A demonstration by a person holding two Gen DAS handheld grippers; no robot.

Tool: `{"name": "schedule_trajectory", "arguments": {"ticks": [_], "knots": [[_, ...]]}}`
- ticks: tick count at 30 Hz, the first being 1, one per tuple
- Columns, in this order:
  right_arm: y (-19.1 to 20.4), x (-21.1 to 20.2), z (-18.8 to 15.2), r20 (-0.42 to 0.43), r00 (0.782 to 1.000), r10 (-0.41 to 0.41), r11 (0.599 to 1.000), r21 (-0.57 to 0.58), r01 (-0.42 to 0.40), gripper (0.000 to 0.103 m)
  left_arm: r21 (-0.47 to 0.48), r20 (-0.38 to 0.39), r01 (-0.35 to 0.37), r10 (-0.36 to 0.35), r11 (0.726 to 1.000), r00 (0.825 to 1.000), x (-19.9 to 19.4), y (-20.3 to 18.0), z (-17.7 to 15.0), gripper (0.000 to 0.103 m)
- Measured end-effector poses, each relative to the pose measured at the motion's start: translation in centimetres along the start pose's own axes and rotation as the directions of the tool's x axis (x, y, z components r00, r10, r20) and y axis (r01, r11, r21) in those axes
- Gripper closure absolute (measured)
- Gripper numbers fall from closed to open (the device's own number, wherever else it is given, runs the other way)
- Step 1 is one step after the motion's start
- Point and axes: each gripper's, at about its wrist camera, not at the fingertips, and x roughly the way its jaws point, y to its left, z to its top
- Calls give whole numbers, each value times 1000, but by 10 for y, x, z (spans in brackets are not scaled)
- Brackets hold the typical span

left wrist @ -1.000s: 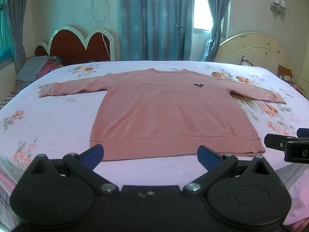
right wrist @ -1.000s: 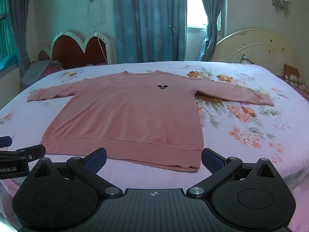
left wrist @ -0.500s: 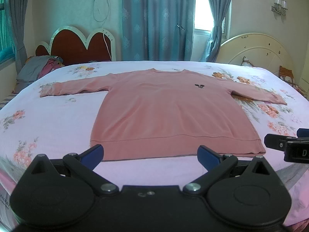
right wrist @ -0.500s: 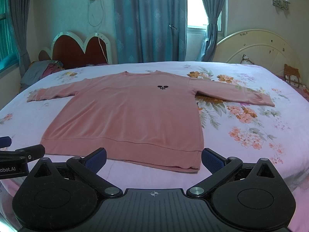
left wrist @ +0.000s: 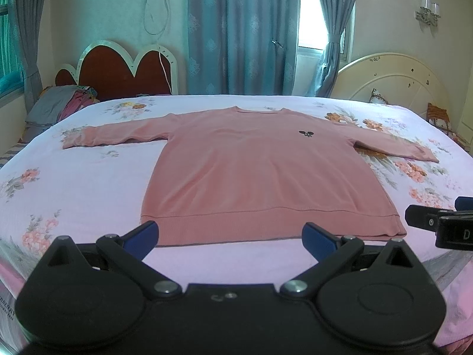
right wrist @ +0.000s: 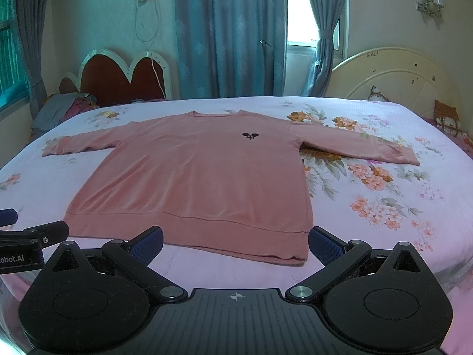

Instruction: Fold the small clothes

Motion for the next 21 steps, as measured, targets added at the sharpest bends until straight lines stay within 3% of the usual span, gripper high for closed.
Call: {"name": "schedule_trajectory", "arguments": {"ticks": [21], "knots": [[6,-6,0,9,1000,-5,1000,-10,5,0,4,4,6,-6,1000,1000,-5,3,1,0]]}}
